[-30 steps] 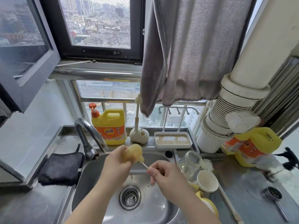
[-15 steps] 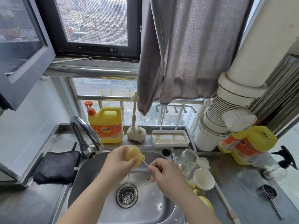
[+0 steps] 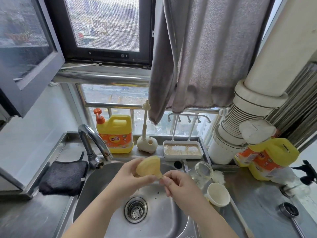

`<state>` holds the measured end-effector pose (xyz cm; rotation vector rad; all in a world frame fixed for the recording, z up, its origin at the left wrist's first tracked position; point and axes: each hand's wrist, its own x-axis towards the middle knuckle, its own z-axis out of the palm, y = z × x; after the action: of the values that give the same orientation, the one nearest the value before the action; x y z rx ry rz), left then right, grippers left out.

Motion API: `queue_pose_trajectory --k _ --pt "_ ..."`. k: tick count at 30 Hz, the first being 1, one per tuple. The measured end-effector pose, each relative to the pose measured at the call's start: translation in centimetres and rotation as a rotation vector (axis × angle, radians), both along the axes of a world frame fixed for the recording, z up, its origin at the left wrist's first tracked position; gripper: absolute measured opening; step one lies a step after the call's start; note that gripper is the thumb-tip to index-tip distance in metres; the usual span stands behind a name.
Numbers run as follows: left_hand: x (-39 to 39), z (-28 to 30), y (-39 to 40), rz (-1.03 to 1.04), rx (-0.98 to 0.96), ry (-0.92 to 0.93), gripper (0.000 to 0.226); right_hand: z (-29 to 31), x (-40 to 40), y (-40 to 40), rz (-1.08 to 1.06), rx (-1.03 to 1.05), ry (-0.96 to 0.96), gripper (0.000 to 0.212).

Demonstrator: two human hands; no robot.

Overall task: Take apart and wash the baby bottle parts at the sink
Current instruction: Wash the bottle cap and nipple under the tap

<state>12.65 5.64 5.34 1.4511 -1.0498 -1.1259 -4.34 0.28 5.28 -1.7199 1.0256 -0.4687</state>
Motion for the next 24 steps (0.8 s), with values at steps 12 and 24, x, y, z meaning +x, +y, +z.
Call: queue_pose_trajectory --k 12,24 --pt "-1.0 -0.4 -0.3 0.155 -0.218 -0.007 0.024 -0.2 0.4 0.2 -0.054 0.209 -0.221 0.024" --pt "-0.1 -0.5 -1.8 0.186 -0.157 -0.422 0.012 0.3 1.0 0.3 -0.067 0.029 0.013 0.02"
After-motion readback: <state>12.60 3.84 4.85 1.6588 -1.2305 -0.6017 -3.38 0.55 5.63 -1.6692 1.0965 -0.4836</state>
